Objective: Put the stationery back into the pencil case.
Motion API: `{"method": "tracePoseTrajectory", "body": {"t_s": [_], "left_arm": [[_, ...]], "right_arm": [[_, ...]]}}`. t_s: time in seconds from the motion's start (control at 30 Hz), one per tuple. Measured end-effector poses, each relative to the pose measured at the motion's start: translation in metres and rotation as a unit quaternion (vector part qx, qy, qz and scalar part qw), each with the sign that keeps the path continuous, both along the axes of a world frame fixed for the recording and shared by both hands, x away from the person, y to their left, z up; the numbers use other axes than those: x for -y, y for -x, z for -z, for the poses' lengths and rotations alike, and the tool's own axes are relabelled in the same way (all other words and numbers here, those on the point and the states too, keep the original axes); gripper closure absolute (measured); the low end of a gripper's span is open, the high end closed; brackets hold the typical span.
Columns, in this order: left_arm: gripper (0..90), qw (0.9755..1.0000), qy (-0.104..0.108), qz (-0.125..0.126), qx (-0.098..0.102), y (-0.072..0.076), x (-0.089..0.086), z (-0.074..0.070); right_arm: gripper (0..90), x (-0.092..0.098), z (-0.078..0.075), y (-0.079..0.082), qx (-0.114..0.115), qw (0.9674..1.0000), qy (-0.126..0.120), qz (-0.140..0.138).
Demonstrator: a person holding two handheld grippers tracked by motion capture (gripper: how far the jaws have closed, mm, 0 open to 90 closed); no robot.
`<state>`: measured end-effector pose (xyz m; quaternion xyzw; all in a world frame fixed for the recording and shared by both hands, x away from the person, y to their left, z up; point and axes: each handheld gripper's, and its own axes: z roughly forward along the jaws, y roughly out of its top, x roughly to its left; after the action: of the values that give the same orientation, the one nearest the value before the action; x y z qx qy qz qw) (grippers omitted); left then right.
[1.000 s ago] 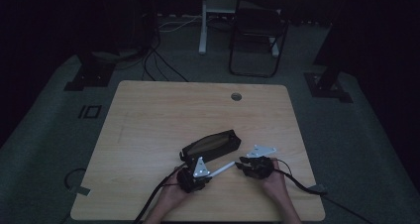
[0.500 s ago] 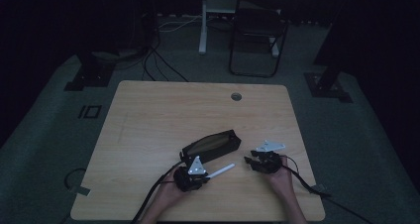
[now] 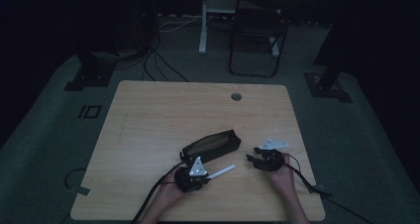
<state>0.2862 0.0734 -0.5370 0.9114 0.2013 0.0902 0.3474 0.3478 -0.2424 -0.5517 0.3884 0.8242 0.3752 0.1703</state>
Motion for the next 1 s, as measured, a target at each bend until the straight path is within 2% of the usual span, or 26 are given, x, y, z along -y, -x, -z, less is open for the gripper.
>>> {"method": "tracePoseTrajectory", "body": {"t_s": [0.47,0.6,1.0], "left_arm": [[78.8,0.9997,0.020,0.014,0.008,0.004,-0.005,-0.018],[78.7,0.9995,0.019,0.020,0.013,0.005,-0.007,-0.023],[78.9,0.9989,0.037,0.021,0.018,0.007,-0.012,-0.032]], "right_arm": [[45.3,-0.001,0.002,-0.001,0.005,1.0000,-0.003,-0.006],[44.4,-0.001,0.002,-0.001,0.005,0.9999,-0.003,-0.008],[43.1,-0.001,0.002,-0.001,0.005,0.9999,-0.002,-0.009]]}}
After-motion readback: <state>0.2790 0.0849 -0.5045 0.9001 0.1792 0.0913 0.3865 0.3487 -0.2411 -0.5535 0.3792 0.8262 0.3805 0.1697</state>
